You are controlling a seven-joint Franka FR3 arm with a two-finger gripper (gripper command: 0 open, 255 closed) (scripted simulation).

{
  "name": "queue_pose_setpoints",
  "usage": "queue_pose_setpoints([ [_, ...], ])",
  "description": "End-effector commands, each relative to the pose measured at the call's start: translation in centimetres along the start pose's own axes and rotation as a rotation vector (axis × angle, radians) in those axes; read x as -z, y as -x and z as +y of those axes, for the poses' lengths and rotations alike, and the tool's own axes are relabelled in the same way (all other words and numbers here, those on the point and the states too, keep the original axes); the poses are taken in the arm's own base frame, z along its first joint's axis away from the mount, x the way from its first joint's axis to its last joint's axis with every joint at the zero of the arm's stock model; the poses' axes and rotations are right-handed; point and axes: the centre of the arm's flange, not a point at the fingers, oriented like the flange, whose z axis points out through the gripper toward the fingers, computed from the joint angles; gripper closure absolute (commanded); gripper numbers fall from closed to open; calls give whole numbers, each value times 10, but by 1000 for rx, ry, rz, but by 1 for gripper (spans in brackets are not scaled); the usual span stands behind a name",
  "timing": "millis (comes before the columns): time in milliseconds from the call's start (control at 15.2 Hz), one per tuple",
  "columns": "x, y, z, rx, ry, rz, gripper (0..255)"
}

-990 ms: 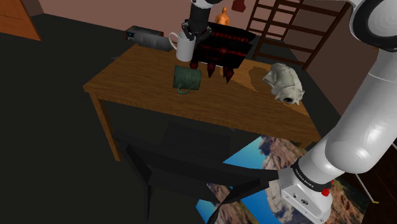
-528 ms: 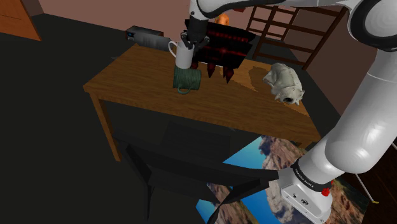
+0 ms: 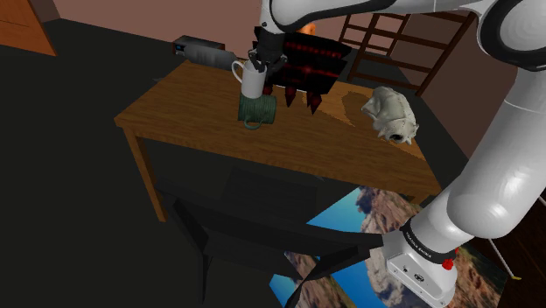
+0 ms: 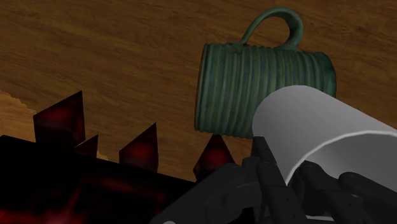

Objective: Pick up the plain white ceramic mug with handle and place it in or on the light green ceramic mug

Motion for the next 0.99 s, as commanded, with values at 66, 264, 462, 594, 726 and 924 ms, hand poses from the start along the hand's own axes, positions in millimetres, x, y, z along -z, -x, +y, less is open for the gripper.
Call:
queue_pose_setpoints([
  [66, 0, 0, 0, 0, 1, 0, 255],
  [264, 0, 0, 0, 0, 1, 0, 0],
  [462, 0, 0, 0, 0, 1, 0, 0],
  [594, 26, 0, 0, 0, 1, 0, 0],
  [726, 50, 0, 0, 0, 1, 0, 0],
  [924, 50, 0, 0, 0, 1, 0, 0],
])
